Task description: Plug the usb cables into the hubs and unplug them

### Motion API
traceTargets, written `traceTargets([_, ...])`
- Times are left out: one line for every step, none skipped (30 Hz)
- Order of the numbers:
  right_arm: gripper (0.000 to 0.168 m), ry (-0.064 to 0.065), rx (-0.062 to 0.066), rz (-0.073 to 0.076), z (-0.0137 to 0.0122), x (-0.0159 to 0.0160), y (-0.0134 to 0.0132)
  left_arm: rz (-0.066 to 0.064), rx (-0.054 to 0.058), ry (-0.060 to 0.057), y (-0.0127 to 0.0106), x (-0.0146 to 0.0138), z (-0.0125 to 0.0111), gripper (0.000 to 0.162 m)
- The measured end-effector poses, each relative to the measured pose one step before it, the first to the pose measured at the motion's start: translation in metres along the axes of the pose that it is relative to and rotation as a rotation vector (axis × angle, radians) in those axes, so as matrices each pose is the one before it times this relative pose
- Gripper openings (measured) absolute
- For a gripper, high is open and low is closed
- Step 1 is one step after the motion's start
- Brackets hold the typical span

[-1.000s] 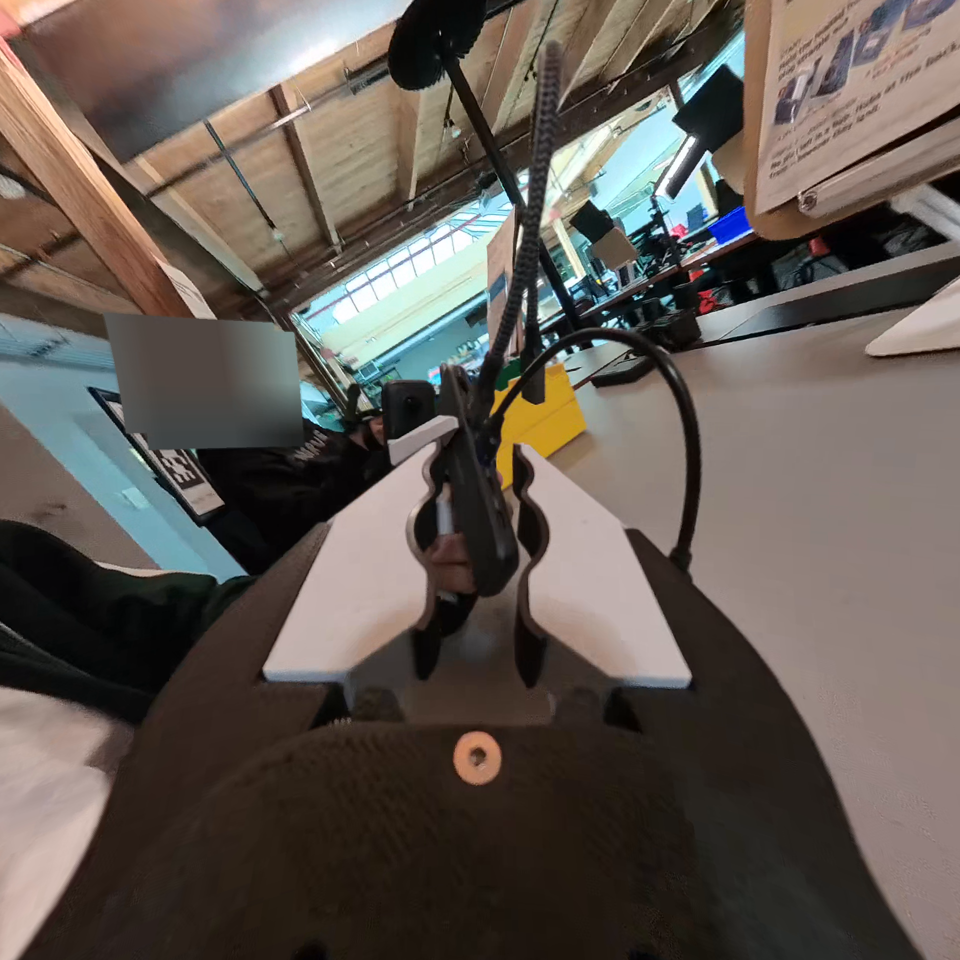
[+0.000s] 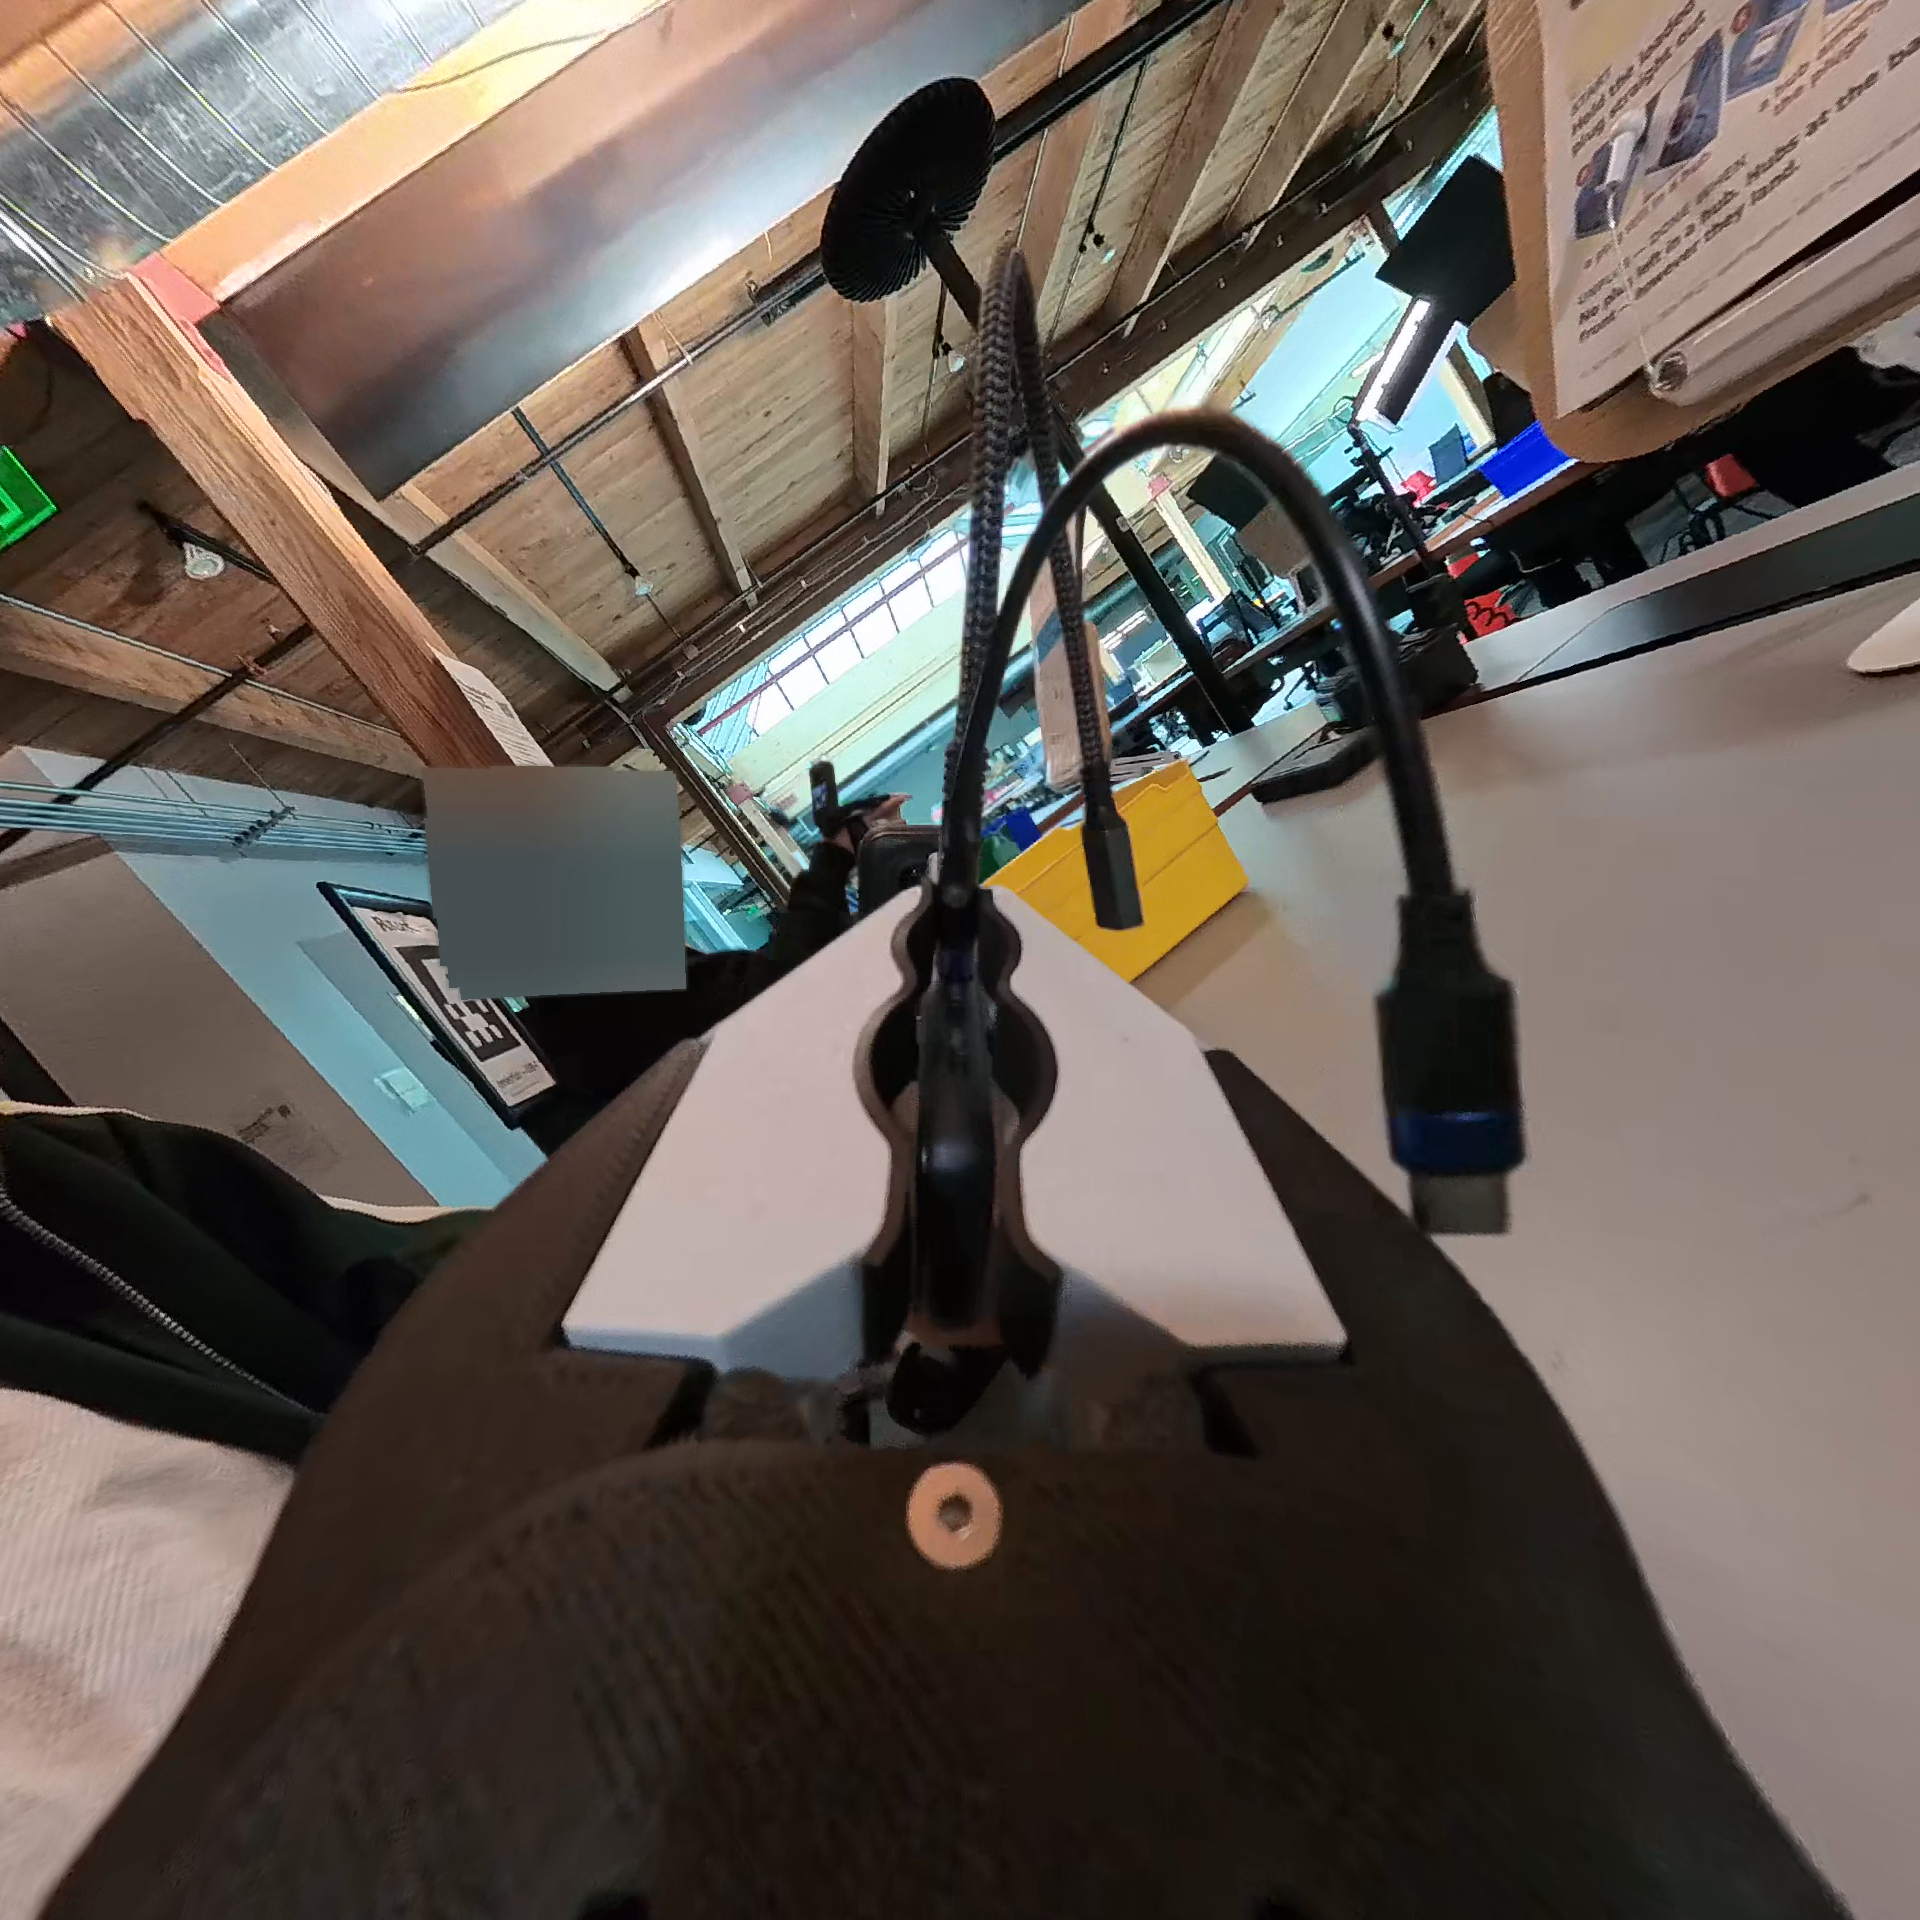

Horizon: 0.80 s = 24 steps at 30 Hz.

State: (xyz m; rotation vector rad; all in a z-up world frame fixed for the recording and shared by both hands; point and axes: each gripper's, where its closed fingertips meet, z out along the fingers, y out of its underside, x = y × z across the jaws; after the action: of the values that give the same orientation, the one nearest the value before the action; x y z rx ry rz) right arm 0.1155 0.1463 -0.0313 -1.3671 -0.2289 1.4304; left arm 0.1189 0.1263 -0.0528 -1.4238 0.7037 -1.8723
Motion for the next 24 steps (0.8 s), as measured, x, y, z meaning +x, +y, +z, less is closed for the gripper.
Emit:
traceTargets([0.006, 0.0032, -0.0053, -0.0114, 0.00042, -0.00043, 0.00025, -0.0298, 0.0161, 0.0127, -0.0023, 0.00067, -0.00115, 0.008])
traceTargets([0.006, -0.0003, -0.0028, -0.0074, 0.00016, -0.00064, -0.00032, -0.044, 0.0258, 0.0208, -0.00416, 0.00122, -0.00136, 0.008])
traceTargets([0.006, 0.0002, -0.0015, -0.0061, -0.00003, -0.00036, -0.00032, -0.0435, 0.0369, 0.0144, -0.00602, 0.00012, -0.0019, 0.008])
traceTargets([0.006, 0.0037, -0.0048, -0.0065, -0.00009, 0.00019, 0.00045, -0.0336, 0.0381, 0.0094, -0.00651, -0.0003, -0.00235, 0.008])
traceTargets([0.006, 0.0038, -0.0083, -0.0056, 0.00024, 0.00027, 0.00144, -0.0139, 0.0206, 0.0077, -0.00447, 0.00025, -0.00189, 0.008])
traceTargets([0.007, 0.0037, -0.0087, -0.0033, 0.00036, 0.00022, 0.00171, 0.0064, 0.0064, -0.0032, -0.00242, -0.00018, -0.0016, 0.008])
traceTargets([0.007, 0.0031, -0.0066, -0.0021, 0.00068, -0.00001, 0.00151, 0.0184, 0.0057, -0.007, -0.00206, 0.00024, -0.00109, 0.008])
traceTargets([0.007, -0.0003, -0.003, 0.0, 0.00063, -0.00025, 0.00113, 0.0161, 0.0058, -0.0065, -0.00162, 0.00051, -0.00069, 0.008])
traceTargets([0.007, -0.0032, 0.0004, 0.0031, 0.00035, -0.00045, 0.00055, 0.0154, 0.0013, -0.0049, -0.00041, 0.00077, -0.00003, 0.008])
traceTargets([0.007, -0.0033, 0.0024, 0.0051, 0.00007, -0.00008, 0.00024, 0.0126, -0.001, -0.0057, 0.00024, 0.00036, 0.0002, 0.008])
traceTargets([0.006, -0.001, 0.0023, 0.0056, -0.00022, 0.0004, 0.00002, 0.0079, 0.001, -0.0062, 0.00048, -0.00018, 0.00027, 0.008])
traceTargets([0.006, 0.0013, 0.0011, 0.0049, -0.00031, 0.00083, 0.00001, 0.002, 0.0013, -0.0069, 0.00076, -0.00089, 0.00025, 0.008])
traceTargets([0.007, 0.0022, 0.0002, 0.0033, -0.00036, 0.00082, 0.00019, -0.0039, 0.0007, -0.0034, 0.00074, -0.00088, 0.00004, 0.009])
traceTargets([0.007, 0.0023, -0.0008, 0.0025, -0.00012, 0.00069, 0.00032, -0.0082, 0.0003, -0.0015, 0.00047, -0.00099, -0.00015, 0.009])
traceTargets([0.007, 0.0019, -0.0017, 0.003, -0.00015, 0.00088, 0.00053, -0.0086, -0.0011, -0.0019, 0.00043, -0.00092, -0.00003, 0.009])
traceTargets([0.007, 0.0013, -0.0017, 0.0042, -0.00009, 0.00078, 0.00048, -0.0046, -0.0011, -0.0033, 0.00038, -0.00093, -0.00013, 0.009])
traceTargets([0.007, 0.002, -0.0016, 0.005, -0.00022, 0.00101, 0.0004, 0.0049, -0.0018, -0.0058, 0.0004, -0.00099, 0.00007, 0.009])
traceTargets([0.007, 0.0032, -0.0019, 0.0046, -0.00027, 0.00112, 0.00023, 0.0132, 0.0014, -0.0109, -0.00015, -0.00063, 0.00036, 0.008])
traceTargets([0.007, -0.0008, -0.0008, 0.004, -0.00043, 0.00054, -0.00036, 0.0129, -0.0024, -0.0085, 0.00021, 0.00025, 0.00077, 0.008])
traceTargets([0.007, -0.0068, -0.0005, 0.0041, -0.00042, -0.00023, -0.00073, 0.0113, -0.0038, -0.0039, -0.00009, 0.00091, 0.0008, 0.009])
traceTargets([0.007, -0.0067, -0.0022, 0.0029, -0.00037, -0.00058, -0.00062, 0.004, -0.0054, -0.0031, 0.00009, 0.0006, 0.00073, 0.009])
traceTargets([0.007, -0.0036, -0.0035, -0.001, -0.00033, -0.00026, -0.00047, -0.0026, -0.0054, 0.0007, -0.00003, 0.0003, 0.00042, 0.009])
traceTargets([0.006, -0.0005, -0.0048, -0.0042, -0.00013, -0.00017, -0.00026, 0.0002, -0.0018, -0.0008, -0.00026, 0.00011, 0.00019, 0.009])
traceTargets([0.006, 0.0013, -0.0046, -0.0058, -0.00013, -0.00017, -0.00027, 0.0016, -0.0007, 0.0002, 0.00003, 0.00029, 0.00025, 0.008])
